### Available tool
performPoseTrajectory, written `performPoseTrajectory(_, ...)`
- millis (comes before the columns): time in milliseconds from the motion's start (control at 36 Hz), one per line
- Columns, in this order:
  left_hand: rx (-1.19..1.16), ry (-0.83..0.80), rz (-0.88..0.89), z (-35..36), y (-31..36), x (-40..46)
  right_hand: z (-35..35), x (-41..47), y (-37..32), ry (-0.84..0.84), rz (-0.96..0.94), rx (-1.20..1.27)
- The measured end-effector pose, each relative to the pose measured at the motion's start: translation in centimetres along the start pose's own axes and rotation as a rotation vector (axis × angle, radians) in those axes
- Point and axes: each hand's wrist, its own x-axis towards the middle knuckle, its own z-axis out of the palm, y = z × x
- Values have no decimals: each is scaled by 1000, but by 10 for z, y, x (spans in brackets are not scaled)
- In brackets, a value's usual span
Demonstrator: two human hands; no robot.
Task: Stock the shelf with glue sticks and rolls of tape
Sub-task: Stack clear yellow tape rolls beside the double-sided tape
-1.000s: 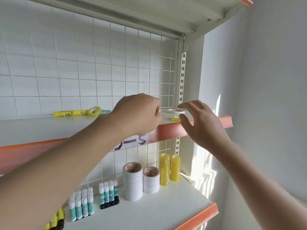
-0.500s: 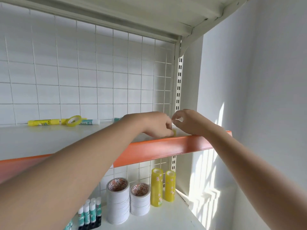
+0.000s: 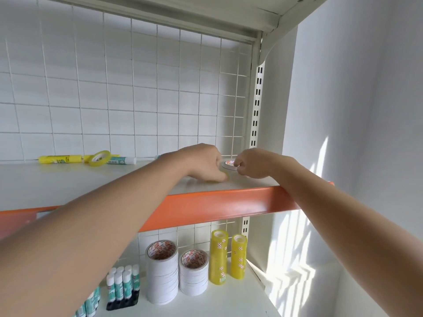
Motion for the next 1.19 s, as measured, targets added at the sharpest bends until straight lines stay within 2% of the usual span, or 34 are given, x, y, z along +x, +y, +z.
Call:
performPoseTrajectory(111, -15, 58, -32, -2, 1, -5, 1, -8, 2, 118, -24, 53)
performPoseTrajectory(333, -14, 312, -74, -13, -7, -28, -3, -39, -11, 325, 27, 71)
performPoseTrajectory(500, 77, 526, -37, -19, -13, -57, -16, -75, -33, 572, 71, 141)
performPoseTrajectory(639, 126, 733, 33, -22, -12, -92, -22, -106, -64, 744, 80, 164)
performPoseTrajectory(833, 23, 929, 232, -5, -13, -152, -9, -165, -116, 964, 11, 181)
performPoseTrajectory(1028, -111, 968, 363, 35, -22, -204, 28, -215, -154, 1036, 14, 117)
performPoseTrajectory(1194, -202, 934, 390, 82, -38, -229, 68, -239, -171, 1008, -5, 73)
